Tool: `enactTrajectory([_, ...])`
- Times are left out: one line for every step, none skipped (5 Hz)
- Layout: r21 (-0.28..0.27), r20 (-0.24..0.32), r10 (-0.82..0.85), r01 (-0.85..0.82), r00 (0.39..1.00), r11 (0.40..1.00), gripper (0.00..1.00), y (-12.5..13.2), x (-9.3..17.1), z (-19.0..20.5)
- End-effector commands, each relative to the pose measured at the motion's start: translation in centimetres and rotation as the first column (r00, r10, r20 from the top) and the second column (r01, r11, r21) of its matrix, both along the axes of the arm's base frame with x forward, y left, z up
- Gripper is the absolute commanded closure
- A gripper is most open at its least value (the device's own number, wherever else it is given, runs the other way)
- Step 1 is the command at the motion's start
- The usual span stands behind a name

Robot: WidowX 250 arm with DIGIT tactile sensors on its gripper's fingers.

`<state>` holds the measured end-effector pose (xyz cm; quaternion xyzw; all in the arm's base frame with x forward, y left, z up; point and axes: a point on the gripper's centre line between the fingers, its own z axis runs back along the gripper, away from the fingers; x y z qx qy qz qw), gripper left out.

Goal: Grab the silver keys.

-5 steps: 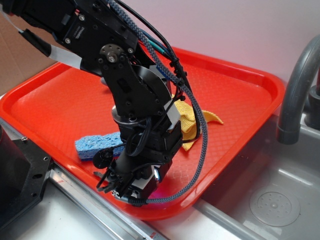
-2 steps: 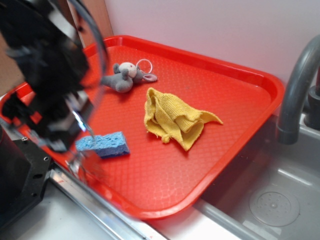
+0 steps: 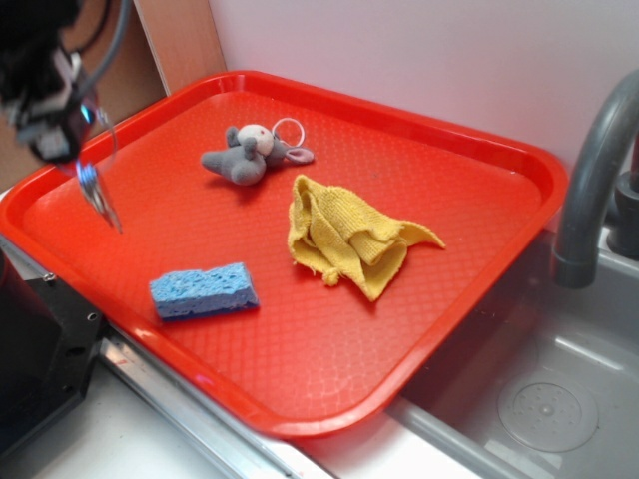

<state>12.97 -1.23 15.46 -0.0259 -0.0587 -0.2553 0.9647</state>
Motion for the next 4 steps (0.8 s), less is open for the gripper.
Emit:
enactTrajectory([-0.102,-0.043,0.165,-0.168,0.985,0.980,1.00,1.9,0.8,1.8])
enactTrajectory([-0.117,-0.007,0.159,-0.159,0.987,0.980,1.00,2.0,1.6,2.8])
enactTrajectory([-0.101,0.055,0.122,-0.116,0.991,0.988,1.00,1.1,3.3,5.1])
enactTrajectory([-0.051,0.064,0.108,-0.104,0.992,0.993,1.00,-0.1,4.8,6.7])
